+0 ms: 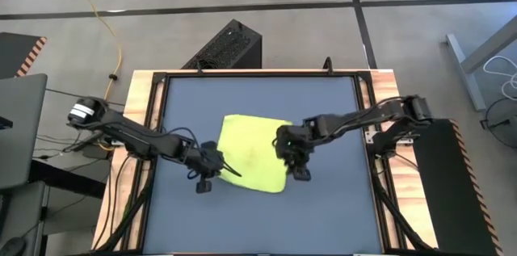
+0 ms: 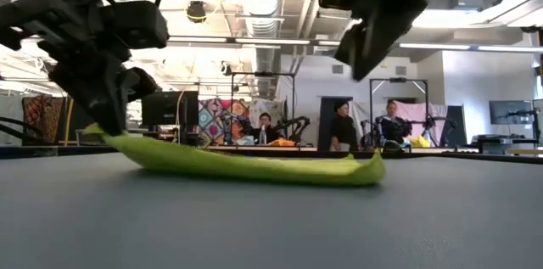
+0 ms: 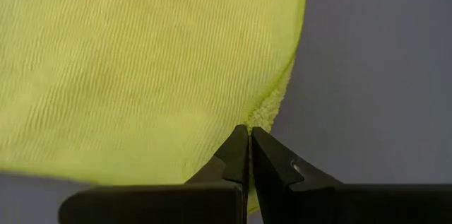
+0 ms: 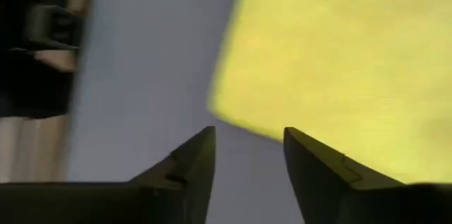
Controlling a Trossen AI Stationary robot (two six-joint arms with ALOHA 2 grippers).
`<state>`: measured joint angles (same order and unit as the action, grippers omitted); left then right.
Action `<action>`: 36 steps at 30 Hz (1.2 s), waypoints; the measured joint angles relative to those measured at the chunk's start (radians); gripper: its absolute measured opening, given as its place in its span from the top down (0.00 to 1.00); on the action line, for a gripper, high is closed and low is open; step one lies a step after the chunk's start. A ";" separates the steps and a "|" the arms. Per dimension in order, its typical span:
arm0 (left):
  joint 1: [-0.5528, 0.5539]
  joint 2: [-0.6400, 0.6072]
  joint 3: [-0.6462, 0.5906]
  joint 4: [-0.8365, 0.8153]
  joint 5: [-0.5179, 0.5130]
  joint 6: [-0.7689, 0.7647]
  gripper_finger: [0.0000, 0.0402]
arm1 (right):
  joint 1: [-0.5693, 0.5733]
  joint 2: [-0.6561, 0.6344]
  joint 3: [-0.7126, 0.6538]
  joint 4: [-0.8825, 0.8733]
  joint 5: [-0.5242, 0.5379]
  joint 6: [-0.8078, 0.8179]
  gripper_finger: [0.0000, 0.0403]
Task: Roll towel
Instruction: Fold the green towel
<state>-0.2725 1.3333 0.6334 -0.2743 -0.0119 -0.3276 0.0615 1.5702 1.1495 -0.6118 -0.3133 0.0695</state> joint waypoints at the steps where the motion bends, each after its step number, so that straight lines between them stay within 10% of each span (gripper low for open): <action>1: -0.003 -0.010 0.000 -0.024 0.003 -0.020 1.00 | -0.024 -0.007 -0.014 0.023 0.024 -0.033 0.48; 18: -0.011 -0.171 0.000 -0.251 0.102 -0.346 0.69 | -0.283 0.202 -0.085 0.249 0.132 -0.256 0.50; 22: -0.018 -0.178 0.000 -0.176 -0.015 -0.355 0.67 | -0.296 0.247 -0.082 0.195 0.133 -0.176 0.53; 27: 0.002 -0.100 0.000 -0.038 -0.210 -0.355 0.67 | -0.223 0.232 -0.090 0.074 0.060 0.153 0.56; 36: 0.062 0.163 -0.001 0.240 -0.171 -0.349 0.67 | 0.025 0.123 -0.062 0.057 0.063 0.360 0.60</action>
<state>-0.2103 1.4965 0.6323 -0.0341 -0.1827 -0.6771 0.0861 1.6932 1.0874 -0.5546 -0.2498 0.4297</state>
